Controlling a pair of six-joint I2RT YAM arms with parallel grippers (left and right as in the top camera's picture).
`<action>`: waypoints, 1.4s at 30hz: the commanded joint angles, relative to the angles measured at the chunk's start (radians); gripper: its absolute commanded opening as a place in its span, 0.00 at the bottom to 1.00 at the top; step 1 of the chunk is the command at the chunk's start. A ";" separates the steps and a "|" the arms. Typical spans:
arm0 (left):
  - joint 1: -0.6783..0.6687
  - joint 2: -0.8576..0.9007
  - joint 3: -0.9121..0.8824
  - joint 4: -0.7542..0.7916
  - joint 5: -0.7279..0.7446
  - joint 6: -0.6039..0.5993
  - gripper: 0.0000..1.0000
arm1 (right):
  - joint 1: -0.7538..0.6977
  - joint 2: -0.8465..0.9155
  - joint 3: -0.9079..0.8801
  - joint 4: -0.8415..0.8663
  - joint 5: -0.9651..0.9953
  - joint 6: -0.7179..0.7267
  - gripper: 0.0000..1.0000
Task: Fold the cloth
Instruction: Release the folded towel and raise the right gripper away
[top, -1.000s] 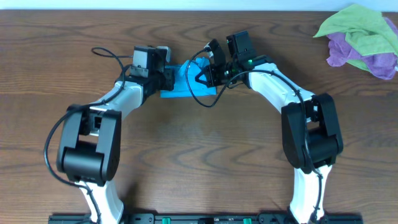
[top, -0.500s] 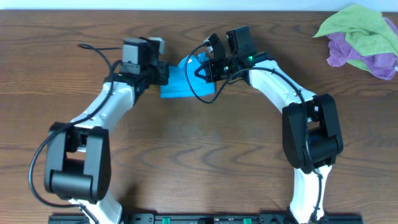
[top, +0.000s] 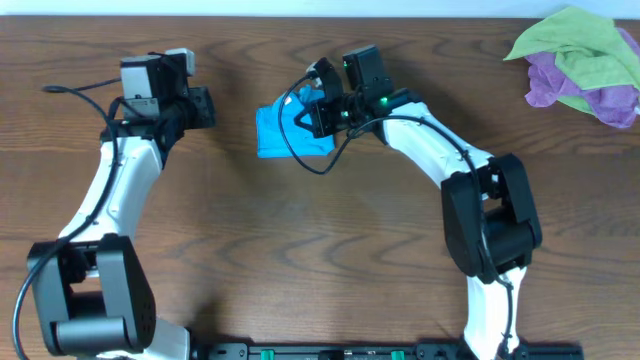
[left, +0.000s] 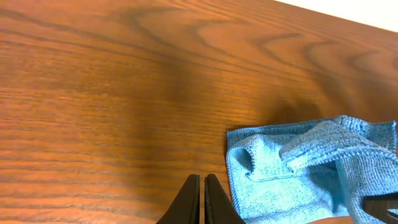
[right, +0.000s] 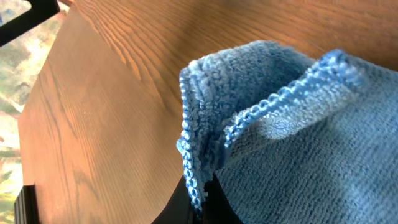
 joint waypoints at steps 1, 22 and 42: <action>0.005 -0.021 0.023 -0.012 0.021 0.027 0.06 | 0.016 -0.028 0.024 0.013 0.019 0.014 0.01; 0.004 -0.021 0.023 -0.013 0.061 0.033 0.06 | 0.073 0.055 0.024 0.059 0.048 0.037 0.01; 0.003 -0.021 0.023 -0.014 0.068 0.032 0.06 | 0.102 0.129 0.024 0.148 0.078 0.068 0.01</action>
